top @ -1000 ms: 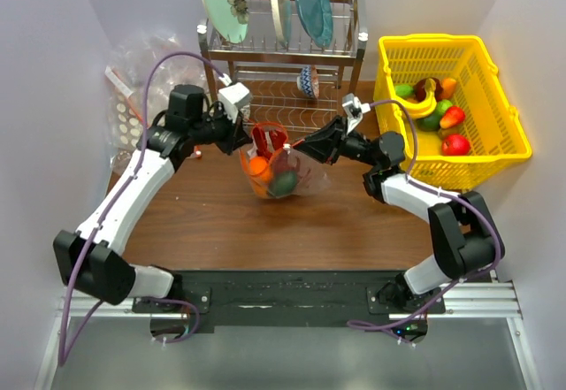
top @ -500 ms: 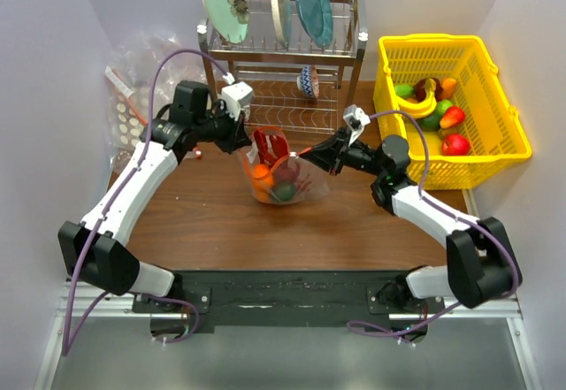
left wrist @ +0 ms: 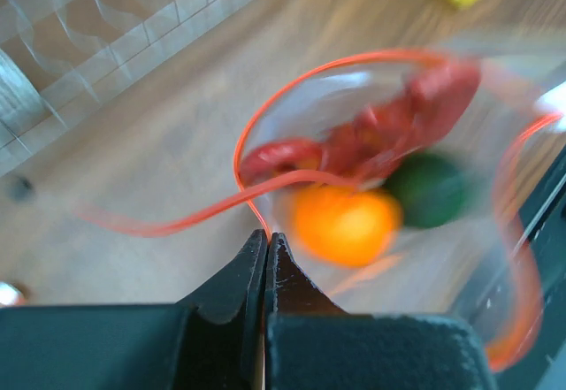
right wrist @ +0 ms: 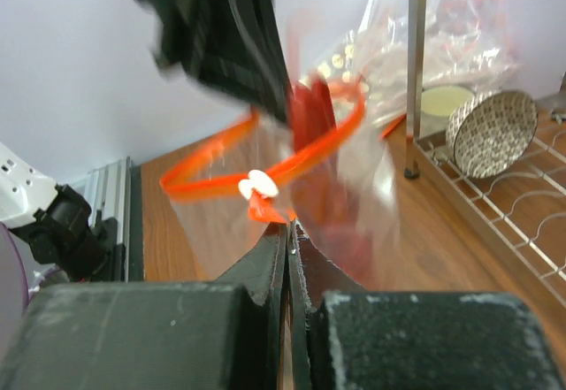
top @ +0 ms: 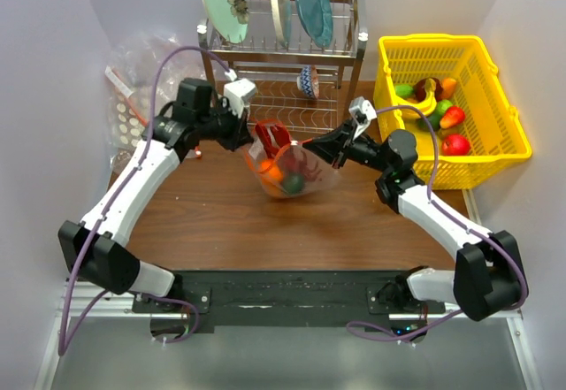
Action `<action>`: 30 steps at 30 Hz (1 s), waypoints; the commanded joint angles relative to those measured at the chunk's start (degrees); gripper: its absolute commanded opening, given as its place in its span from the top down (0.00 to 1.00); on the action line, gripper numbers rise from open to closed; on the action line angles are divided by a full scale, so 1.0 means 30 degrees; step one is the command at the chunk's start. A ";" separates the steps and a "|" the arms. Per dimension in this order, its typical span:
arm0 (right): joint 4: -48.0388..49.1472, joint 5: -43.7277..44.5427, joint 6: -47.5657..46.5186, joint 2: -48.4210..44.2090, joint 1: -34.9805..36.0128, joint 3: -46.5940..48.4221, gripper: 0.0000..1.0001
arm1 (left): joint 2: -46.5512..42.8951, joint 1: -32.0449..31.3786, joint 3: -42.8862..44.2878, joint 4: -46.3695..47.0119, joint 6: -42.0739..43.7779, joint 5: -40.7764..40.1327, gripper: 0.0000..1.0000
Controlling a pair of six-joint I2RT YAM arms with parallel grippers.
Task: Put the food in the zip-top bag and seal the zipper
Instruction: Adjust the zipper food storage bag at the center of the board.
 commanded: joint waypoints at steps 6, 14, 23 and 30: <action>-0.0394 0.1013 -0.0460 -0.0432 0.0049 0.0001 0.98 | 0.0140 -0.0100 0.1407 -0.0807 -0.0326 -0.1386 1.00; -0.1512 0.1043 -0.1078 -0.0491 0.0049 -0.0965 1.00 | 0.0082 -0.0100 0.1031 -0.0547 -0.0501 -0.0126 1.00; -0.3204 0.1394 -0.1955 -0.0519 0.0049 -0.0616 0.80 | 0.0754 -0.0100 0.1382 -0.0459 -0.0355 0.0575 1.00; -0.5989 0.1745 -0.3449 -0.1834 0.0078 0.0291 0.58 | 0.1312 -0.0100 0.1439 -0.0195 -0.0472 0.1016 1.00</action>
